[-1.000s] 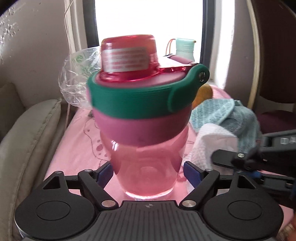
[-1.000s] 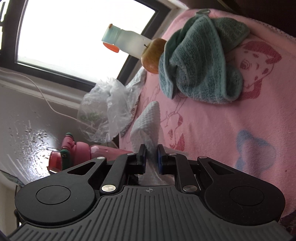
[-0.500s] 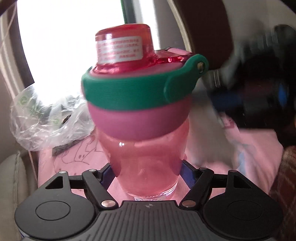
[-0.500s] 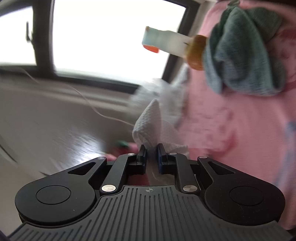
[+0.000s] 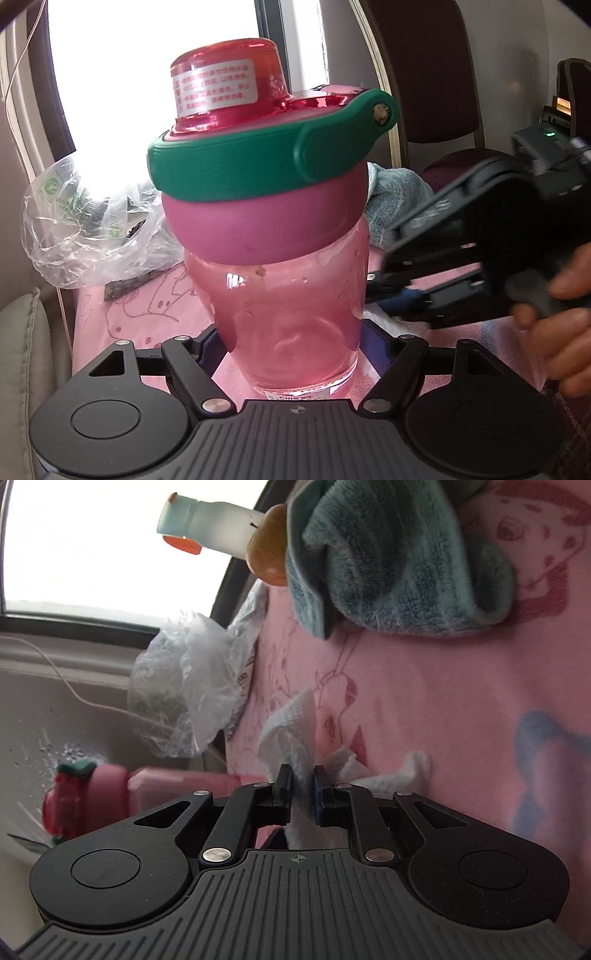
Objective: Clean container
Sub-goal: 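Rotate the pink bottle in the left gripper while the right gripper keeps wiping with the tissue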
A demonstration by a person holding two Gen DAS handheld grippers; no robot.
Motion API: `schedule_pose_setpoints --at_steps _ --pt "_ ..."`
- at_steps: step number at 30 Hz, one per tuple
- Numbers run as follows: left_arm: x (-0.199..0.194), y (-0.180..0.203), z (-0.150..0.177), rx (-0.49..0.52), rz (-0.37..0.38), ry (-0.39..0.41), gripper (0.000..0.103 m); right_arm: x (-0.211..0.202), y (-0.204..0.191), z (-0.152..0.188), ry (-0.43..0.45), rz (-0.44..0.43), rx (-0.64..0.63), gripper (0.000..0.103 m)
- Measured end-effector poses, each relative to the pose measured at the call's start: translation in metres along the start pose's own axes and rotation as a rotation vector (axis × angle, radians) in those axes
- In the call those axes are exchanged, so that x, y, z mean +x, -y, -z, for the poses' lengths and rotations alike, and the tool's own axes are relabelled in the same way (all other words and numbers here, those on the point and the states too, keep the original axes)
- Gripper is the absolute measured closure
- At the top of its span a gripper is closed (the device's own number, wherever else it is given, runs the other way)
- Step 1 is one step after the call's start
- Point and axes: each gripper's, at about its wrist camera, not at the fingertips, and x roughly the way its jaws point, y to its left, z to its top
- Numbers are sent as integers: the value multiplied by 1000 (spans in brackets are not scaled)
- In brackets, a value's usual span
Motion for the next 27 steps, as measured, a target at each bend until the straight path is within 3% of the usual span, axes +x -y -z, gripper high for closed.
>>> schedule_pose_setpoints --at_steps 2,6,8,14,19,22,24,27 --pt "0 1 -1 -5 -5 -4 30 -15 -17 7 25 -3 -59 87" --pt "-1 1 0 -11 -7 -7 30 -34 -40 1 104 -212 -27 87" --pt "-1 2 0 -8 -9 -9 30 -25 -42 -5 99 -237 -16 87" --pt "0 3 0 -2 -14 -15 30 20 -7 4 29 65 -32 88" --pt "-2 5 -3 -4 -21 -30 28 6 9 2 9 41 4 91" --pt "-4 12 -6 -70 -103 -56 21 -13 2 7 39 33 -43 90" --pt "-6 16 -9 -169 -178 -59 14 -21 3 9 59 31 -52 90" --pt "-8 21 -12 -346 -268 -69 14 -30 0 6 89 26 -44 90"
